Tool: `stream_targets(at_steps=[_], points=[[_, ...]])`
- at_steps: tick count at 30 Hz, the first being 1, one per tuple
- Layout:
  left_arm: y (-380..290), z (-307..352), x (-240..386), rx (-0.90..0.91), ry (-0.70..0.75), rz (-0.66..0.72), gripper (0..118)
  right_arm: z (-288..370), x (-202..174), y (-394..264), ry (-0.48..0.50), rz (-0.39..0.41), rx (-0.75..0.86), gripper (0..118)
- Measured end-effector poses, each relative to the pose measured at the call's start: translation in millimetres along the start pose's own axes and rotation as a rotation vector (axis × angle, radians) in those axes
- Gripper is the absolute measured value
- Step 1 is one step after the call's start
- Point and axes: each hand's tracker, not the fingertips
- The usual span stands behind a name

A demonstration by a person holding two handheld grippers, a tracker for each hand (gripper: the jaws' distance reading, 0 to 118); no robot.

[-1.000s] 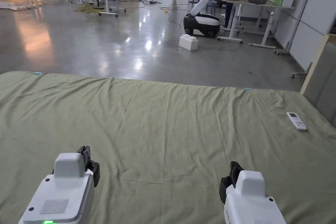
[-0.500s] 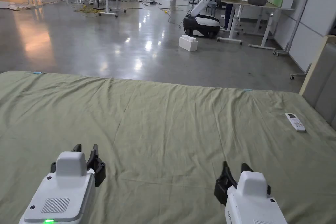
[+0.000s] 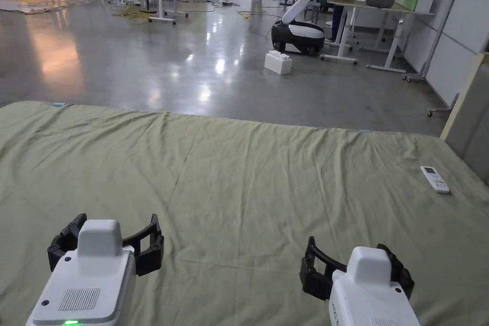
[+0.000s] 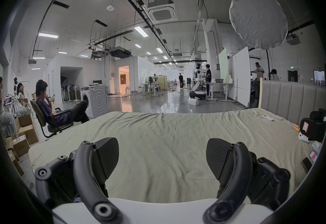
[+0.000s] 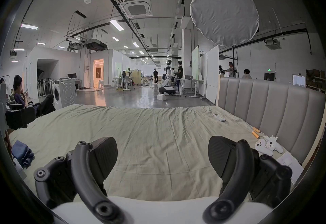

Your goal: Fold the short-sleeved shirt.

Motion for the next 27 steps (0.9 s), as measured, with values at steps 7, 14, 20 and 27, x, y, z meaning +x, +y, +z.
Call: stream_targets(at_steps=[7,14,20,27], points=[[3.2,-1.6,-5.7,-0.010,-0.009,0.013,104,-1.4,-3.1,11.6,-0.026,0.022,0.036,114],[8.4,-4.6,-10.6,-0.026,-0.053,0.047,108,-9.0,-4.5,16.6,-0.018,-0.008,-0.006,115],[12.4,-1.7,-9.5,-0.016,-0.095,0.034,110,-10.4,-4.7,20.3,-0.025,-0.062,-0.060,115],[14.2,0.4,-5.3,-0.006,-0.075,-0.007,110,-13.9,-3.1,28.7,-0.058,-0.108,-0.136,115]])
